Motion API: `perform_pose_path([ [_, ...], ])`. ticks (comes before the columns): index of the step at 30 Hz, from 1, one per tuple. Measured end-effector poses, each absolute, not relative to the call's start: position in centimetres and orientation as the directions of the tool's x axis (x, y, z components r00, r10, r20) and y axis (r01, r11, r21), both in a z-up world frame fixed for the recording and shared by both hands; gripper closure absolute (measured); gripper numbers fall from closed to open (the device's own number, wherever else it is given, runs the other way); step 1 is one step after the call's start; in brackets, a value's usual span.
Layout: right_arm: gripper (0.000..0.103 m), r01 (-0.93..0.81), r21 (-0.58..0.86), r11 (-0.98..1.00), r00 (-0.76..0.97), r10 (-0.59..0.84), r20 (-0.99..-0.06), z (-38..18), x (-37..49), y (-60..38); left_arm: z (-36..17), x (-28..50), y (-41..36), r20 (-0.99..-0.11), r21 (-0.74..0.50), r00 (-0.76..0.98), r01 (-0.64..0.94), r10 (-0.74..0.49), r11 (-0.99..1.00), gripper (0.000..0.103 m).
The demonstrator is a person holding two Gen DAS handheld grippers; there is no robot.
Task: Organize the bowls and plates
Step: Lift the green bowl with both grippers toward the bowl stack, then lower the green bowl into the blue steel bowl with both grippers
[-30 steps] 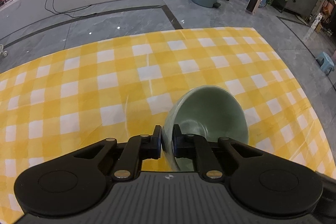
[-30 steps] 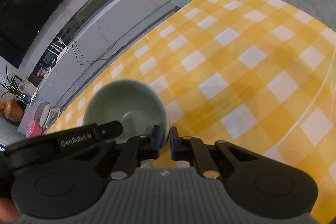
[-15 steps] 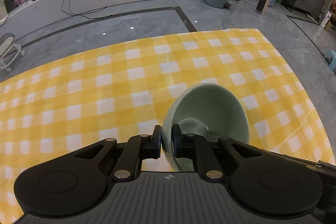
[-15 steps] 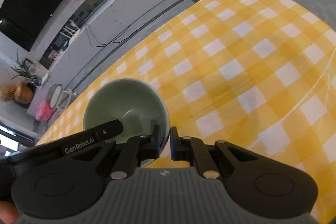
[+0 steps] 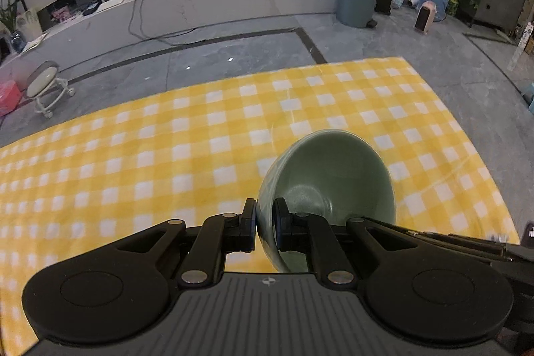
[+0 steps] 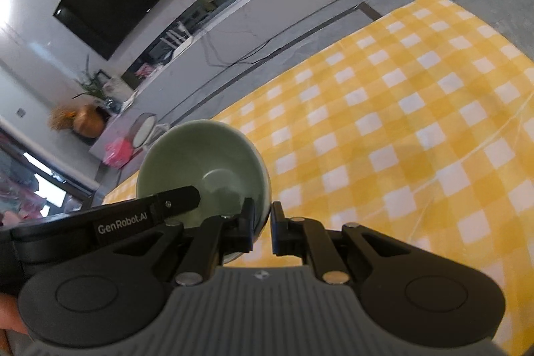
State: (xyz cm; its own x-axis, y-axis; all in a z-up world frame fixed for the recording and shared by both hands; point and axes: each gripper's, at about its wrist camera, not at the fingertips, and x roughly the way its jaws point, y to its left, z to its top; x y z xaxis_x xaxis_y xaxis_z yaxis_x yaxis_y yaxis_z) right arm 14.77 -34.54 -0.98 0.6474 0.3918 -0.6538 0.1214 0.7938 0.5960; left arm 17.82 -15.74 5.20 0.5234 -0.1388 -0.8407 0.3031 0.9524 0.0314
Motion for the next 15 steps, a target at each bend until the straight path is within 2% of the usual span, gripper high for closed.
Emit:
perform_pose_path([
  [9, 0.096, 0.069, 0.578, 0.813, 0.635, 0.411, -0.655, 0.2, 9.4, -32.5, 5.2, 13.5, -13.4, -0.869, -0.017, 0.47, 0.278, -0.152, 0.96, 0.091],
  [15, 0.096, 0.061, 0.554, 0.83, 0.606, 0.41, -0.681, 0.1, 7.2, -31.3, 3.8, 12.2, -11.5, -0.897, -0.105, 0.397, 0.237, -0.195, 0.966, 0.091],
])
